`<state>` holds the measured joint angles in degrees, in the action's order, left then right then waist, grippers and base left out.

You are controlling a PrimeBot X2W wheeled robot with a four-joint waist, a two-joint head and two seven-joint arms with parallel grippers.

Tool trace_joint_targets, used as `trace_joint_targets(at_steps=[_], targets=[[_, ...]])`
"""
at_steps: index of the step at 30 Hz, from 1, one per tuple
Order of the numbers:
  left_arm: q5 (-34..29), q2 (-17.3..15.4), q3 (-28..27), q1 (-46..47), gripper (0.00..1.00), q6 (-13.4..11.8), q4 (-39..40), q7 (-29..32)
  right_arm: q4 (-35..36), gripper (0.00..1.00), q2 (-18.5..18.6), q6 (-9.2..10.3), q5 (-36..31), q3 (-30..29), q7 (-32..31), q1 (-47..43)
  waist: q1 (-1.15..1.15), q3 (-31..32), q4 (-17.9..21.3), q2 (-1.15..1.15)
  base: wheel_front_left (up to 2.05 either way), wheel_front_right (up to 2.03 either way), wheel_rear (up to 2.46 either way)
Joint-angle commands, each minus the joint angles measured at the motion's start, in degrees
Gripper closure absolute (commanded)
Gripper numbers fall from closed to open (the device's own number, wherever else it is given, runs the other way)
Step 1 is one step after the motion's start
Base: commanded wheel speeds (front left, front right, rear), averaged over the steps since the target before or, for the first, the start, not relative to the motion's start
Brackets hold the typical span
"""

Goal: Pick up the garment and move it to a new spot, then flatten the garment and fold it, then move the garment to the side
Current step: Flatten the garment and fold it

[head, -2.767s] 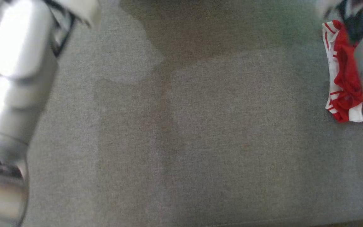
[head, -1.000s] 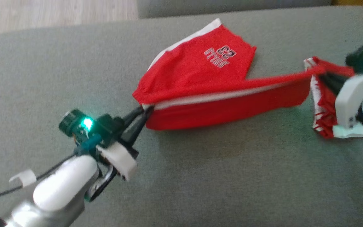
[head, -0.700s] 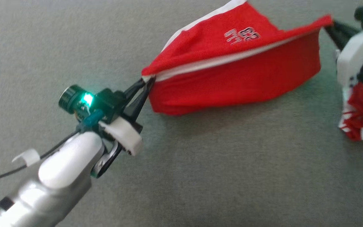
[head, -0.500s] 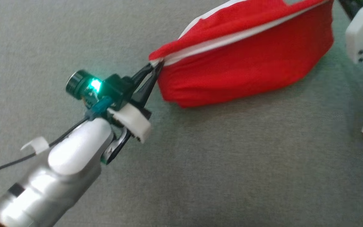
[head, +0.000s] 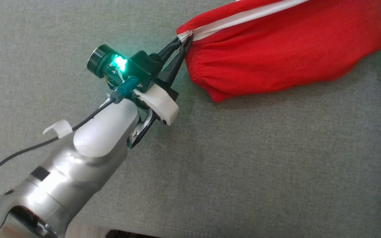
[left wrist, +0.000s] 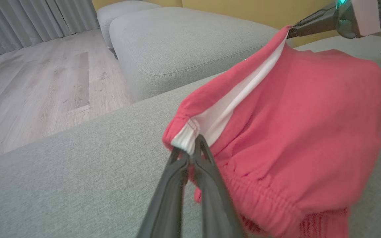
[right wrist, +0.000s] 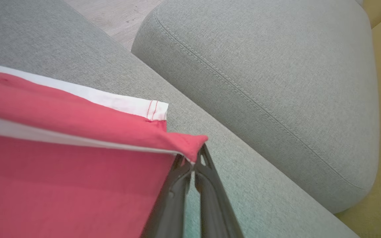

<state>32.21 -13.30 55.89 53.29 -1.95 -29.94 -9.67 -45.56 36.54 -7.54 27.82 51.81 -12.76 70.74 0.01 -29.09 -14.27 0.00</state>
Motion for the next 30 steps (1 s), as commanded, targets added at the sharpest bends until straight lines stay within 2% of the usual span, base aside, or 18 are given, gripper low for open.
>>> trace_joint_targets(at_steps=[1,4,5,6,7,8,9,10,11,16,21,27,30], targets=[[-0.44,-0.95,-1.52,2.48,1.00,0.21,0.16,-0.80,0.02,1.00,0.12,0.05,0.65,0.45,1.12,1.28,-0.01,-0.47,-0.47,0.00,0.00,0.00,0.00],[-0.36,-0.16,-1.36,2.91,1.00,0.49,-1.01,-1.32,-1.32,1.00,-0.03,0.05,1.29,1.62,2.73,2.05,-0.01,-0.78,-0.88,0.00,0.00,0.00,0.00],[-0.31,0.09,-1.32,3.03,1.00,0.56,-1.36,-1.46,-1.80,0.67,-0.03,0.05,1.43,1.91,3.45,2.32,-0.01,-0.82,-1.01,0.00,0.00,0.00,0.00],[-0.27,0.32,-1.31,3.13,1.00,0.56,-1.70,-1.62,-2.29,0.24,-0.04,0.05,1.41,2.20,4.32,2.60,-0.01,-0.84,-1.12,0.00,0.00,0.00,0.00],[-0.24,0.52,-1.30,3.22,0.80,0.57,-2.03,-1.77,-2.76,0.00,-0.12,0.05,1.55,2.41,5.22,2.81,-0.01,-0.85,-1.21,0.00,0.00,0.00,0.00],[-0.22,0.72,-1.28,3.31,0.67,0.57,-2.35,-1.92,-3.29,0.00,-0.23,0.05,1.81,2.48,6.13,3.02,-0.01,-0.85,-1.31,0.00,0.00,0.00,0.00],[-0.18,0.91,-1.28,3.35,0.47,0.53,-2.69,-2.06,-3.89,0.00,-0.39,0.05,2.22,2.37,7.04,3.20,-0.01,-0.83,-1.37,0.00,0.00,0.00,0.00],[-0.14,1.08,-1.30,3.37,0.05,0.43,-3.04,-2.19,-4.50,0.00,-0.57,0.05,2.47,2.31,7.93,3.40,-0.01,-0.75,-1.41,0.00,0.00,0.00,0.00],[-0.15,1.19,-1.32,3.38,0.00,0.29,-3.38,-2.34,-5.09,0.00,-0.76,0.05,2.60,2.29,8.72,3.62,-0.01,-0.62,-1.37,0.00,0.00,0.00,0.00],[-0.30,0.68,-2.03,2.81,0.00,-1.11,-4.51,-3.47,-8.42,0.00,-2.06,0.05,3.96,0.73,12.78,3.66,-0.01,1.30,-0.20,0.00,0.00,0.00,0.00],[0.34,-0.99,-4.55,1.11,0.00,-3.71,-4.10,-4.56,-10.19,0.00,-3.57,0.05,6.90,-2.45,18.36,1.81,-0.01,4.58,1.95,0.00,0.00,0.00,0.00],[1.96,-3.74,-10.13,-2.66,0.00,-7.33,-0.82,-5.23,-9.36,0.00,-6.15,0.05,11.35,-7.29,25.11,-2.78,-0.01,9.75,5.30,0.00,0.00,0.00,0.00],[1.92,-5.00,-14.37,-5.22,0.00,-9.32,3.58,-5.29,-8.03,0.00,-7.53,0.05,12.94,-10.78,26.86,-5.36,-0.01,12.07,7.05,0.00,0.00,0.00,0.00]])
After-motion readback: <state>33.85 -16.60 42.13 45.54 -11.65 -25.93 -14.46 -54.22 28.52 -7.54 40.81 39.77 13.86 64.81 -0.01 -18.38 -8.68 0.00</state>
